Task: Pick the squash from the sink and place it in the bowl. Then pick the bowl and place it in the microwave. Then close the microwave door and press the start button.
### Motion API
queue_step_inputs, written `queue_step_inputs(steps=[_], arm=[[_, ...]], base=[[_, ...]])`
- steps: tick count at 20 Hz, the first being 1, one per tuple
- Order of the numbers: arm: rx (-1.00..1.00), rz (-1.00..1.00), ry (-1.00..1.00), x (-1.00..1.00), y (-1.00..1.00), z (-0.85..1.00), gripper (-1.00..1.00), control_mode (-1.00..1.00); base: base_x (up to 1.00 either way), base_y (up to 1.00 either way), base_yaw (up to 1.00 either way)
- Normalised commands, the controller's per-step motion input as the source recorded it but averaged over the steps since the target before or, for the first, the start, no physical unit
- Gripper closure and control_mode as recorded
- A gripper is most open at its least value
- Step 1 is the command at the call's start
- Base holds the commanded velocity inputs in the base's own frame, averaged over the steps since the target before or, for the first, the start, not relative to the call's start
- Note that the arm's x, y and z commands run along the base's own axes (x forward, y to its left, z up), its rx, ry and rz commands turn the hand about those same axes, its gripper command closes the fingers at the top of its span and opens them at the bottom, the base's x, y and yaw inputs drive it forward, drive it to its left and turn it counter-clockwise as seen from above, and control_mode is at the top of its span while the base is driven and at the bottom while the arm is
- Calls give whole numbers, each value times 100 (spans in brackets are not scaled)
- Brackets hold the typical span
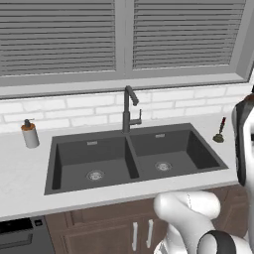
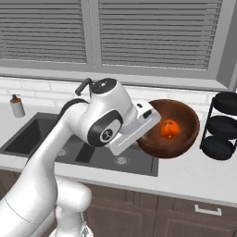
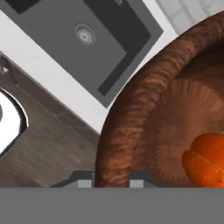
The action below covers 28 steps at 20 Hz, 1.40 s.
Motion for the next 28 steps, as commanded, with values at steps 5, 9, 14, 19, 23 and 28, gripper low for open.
queue_step_inputs(steps=[5, 9, 14, 19, 23, 28], arm=[[0, 0, 0, 0, 0, 0, 100, 100], [0, 0, 0, 0, 0, 0, 100, 100], [0, 0, 0, 0, 0, 0, 100, 100], [0, 0, 0, 0, 0, 0, 100, 100], [0, 0, 0, 0, 0, 0, 100, 100], [0, 0, 0, 0, 0, 0, 100, 100]], base=[[-58, 36, 23], [-74, 5, 66], [-51, 0, 94], [-46, 1, 99], [-15, 20, 92], [7, 64, 72]])
